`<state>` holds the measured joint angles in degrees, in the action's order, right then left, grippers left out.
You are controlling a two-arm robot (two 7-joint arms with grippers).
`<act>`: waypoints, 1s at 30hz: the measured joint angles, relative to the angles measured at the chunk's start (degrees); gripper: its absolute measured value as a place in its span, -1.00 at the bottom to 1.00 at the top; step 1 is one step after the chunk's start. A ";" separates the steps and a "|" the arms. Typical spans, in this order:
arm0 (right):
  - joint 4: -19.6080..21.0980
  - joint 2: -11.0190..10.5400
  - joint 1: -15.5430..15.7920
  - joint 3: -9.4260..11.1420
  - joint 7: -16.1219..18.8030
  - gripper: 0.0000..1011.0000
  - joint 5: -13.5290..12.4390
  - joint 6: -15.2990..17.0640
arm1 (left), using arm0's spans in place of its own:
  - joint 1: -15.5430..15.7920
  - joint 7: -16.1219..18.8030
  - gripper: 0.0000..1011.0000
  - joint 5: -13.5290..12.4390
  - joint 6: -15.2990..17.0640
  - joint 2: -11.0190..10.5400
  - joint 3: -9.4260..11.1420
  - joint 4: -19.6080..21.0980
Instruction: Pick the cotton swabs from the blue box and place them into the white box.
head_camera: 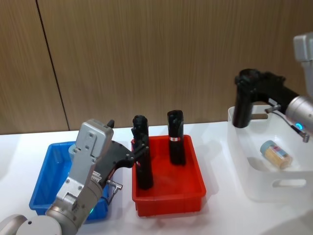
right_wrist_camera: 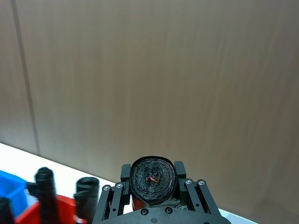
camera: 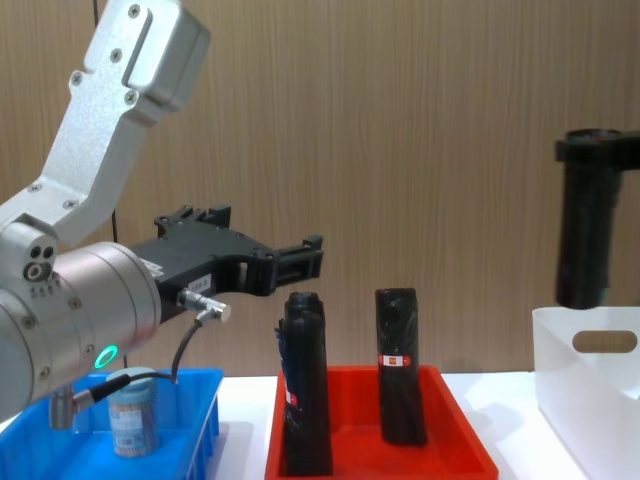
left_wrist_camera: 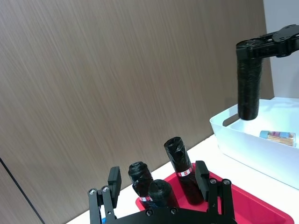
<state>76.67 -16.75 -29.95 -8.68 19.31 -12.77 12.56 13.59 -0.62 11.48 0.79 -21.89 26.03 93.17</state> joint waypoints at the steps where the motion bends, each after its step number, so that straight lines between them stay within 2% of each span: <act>1: -0.30 -0.13 -0.10 0.17 -0.15 0.08 0.04 -0.07 | 0.00 0.00 0.99 0.00 0.00 0.00 0.00 0.00; 12: -6.83 -1.30 -1.93 1.87 -2.30 0.08 0.97 -1.11 | 0.00 0.00 0.99 0.00 0.00 0.00 0.00 0.00; 19: -10.15 -1.45 -2.71 2.21 -2.87 0.10 1.26 -1.69 | 0.00 0.00 0.99 0.00 0.00 0.00 0.00 0.00; 21: -11.22 -1.47 -2.89 2.28 -3.01 0.15 1.26 -1.92 | 0.00 0.00 0.99 0.00 0.00 0.00 0.00 0.00; 25: -12.49 -1.50 -3.01 2.36 -3.10 0.40 1.26 -2.11 | 0.00 0.00 0.99 0.00 0.00 0.00 0.00 0.00; 26: -12.91 -1.51 -3.03 2.39 -3.13 0.52 1.23 -2.19 | 0.00 0.00 0.99 0.00 0.00 0.00 0.00 0.00; 27: -13.02 -1.52 -3.03 2.40 -3.15 0.52 1.20 -2.21 | 0.00 0.00 0.99 0.00 0.00 0.00 0.00 0.00; 30: -13.51 -1.57 -3.03 2.46 -3.18 0.70 0.97 -2.32 | 0.00 0.00 0.99 0.00 0.00 0.00 0.00 0.00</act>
<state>63.16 -18.32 -32.97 -6.22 16.13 -11.80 10.24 13.59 -0.62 11.48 0.80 -21.89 26.02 93.17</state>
